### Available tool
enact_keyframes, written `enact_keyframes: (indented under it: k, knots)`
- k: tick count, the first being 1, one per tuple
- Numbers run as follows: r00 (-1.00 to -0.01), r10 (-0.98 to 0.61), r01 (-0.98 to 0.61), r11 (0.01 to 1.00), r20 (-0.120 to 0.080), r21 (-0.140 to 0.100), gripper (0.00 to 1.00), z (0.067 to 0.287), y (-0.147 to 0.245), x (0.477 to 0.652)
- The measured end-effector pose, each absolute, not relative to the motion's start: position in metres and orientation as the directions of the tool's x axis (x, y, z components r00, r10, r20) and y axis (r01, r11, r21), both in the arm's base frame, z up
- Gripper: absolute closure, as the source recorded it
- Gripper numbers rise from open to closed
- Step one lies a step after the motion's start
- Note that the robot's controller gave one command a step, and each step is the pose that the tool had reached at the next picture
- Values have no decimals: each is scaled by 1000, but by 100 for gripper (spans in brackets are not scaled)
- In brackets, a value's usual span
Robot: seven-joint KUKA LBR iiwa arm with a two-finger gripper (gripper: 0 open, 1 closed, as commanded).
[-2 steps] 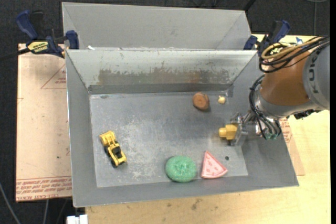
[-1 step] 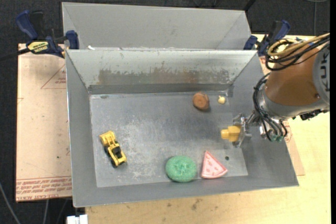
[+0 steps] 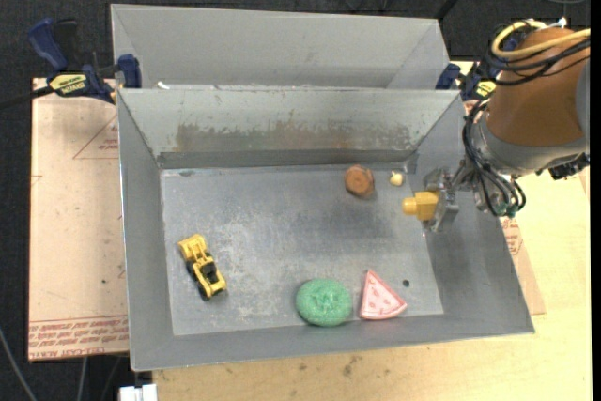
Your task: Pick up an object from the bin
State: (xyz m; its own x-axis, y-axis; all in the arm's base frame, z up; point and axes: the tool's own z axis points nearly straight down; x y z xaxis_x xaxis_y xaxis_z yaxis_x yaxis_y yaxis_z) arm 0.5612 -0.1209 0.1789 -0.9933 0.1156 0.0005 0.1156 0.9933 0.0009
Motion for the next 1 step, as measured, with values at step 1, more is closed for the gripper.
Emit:
enact_keyframes:
  k: [1]
  knots:
    - [-994, 105, 105, 994, 1, 2, 100, 236, -125, 553]
